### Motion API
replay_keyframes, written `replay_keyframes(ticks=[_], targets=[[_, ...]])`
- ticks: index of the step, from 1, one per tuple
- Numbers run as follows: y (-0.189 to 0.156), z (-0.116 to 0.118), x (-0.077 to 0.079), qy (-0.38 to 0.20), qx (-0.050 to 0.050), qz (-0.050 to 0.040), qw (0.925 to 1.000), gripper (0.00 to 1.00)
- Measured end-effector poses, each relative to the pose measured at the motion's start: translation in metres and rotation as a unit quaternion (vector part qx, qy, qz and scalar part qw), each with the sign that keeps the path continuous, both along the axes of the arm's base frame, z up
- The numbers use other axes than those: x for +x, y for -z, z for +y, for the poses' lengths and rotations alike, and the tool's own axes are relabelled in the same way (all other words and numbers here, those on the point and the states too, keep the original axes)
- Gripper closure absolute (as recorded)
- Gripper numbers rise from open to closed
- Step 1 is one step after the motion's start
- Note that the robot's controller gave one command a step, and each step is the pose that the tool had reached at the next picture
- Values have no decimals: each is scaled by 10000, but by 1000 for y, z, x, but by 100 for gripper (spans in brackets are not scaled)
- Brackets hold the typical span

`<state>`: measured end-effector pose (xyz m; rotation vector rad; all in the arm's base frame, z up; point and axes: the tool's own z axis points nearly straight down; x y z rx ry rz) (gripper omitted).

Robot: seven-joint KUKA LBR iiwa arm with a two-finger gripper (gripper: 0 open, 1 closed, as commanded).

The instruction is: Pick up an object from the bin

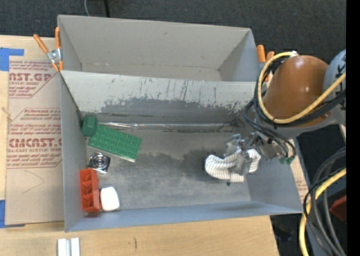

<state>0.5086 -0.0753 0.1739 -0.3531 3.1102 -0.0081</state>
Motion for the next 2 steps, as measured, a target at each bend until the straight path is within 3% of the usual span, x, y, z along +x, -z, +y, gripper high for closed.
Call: replay_keyframes(ticks=[1, 2], targets=[[0, 0, 0, -1, 0, 0, 10000, 100], [-37, 0, -2, -56, 8, 45, 10000, 100]])
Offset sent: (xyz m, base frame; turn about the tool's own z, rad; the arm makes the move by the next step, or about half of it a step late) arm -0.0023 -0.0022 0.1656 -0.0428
